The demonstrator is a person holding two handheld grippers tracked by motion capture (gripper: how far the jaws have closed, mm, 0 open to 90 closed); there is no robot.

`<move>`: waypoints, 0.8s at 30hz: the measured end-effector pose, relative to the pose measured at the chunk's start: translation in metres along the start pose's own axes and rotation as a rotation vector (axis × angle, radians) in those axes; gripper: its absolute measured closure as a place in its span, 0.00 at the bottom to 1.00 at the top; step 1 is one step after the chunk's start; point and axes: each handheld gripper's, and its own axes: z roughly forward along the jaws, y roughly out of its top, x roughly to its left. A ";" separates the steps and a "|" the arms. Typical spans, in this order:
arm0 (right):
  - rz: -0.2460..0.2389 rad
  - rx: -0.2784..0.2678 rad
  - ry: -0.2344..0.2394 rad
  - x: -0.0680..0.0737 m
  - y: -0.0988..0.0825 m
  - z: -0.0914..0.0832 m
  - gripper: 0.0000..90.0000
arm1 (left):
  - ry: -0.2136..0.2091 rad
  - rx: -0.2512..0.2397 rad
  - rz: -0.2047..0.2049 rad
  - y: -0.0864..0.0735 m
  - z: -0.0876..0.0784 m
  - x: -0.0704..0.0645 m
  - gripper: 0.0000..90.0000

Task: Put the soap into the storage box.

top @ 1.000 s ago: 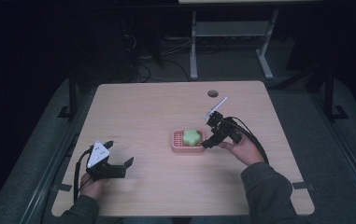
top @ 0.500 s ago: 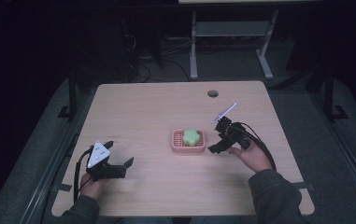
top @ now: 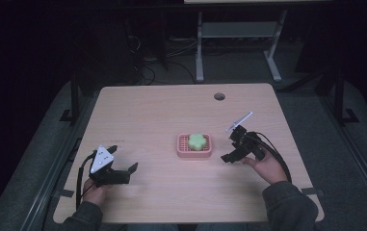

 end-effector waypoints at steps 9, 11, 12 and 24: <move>0.012 -0.012 -0.003 0.000 -0.014 -0.002 0.27 | 0.000 0.001 0.002 0.000 0.000 0.000 0.00; 0.018 -0.010 -0.004 0.000 -0.017 -0.002 0.27 | 0.000 0.000 0.000 0.000 0.000 0.000 0.00; 0.018 -0.010 -0.004 0.000 -0.017 -0.002 0.27 | 0.000 0.000 0.000 0.000 0.000 0.000 0.00; 0.032 -0.007 -0.011 -0.002 -0.037 -0.005 0.27 | 0.000 0.003 0.003 -0.001 0.000 0.000 0.00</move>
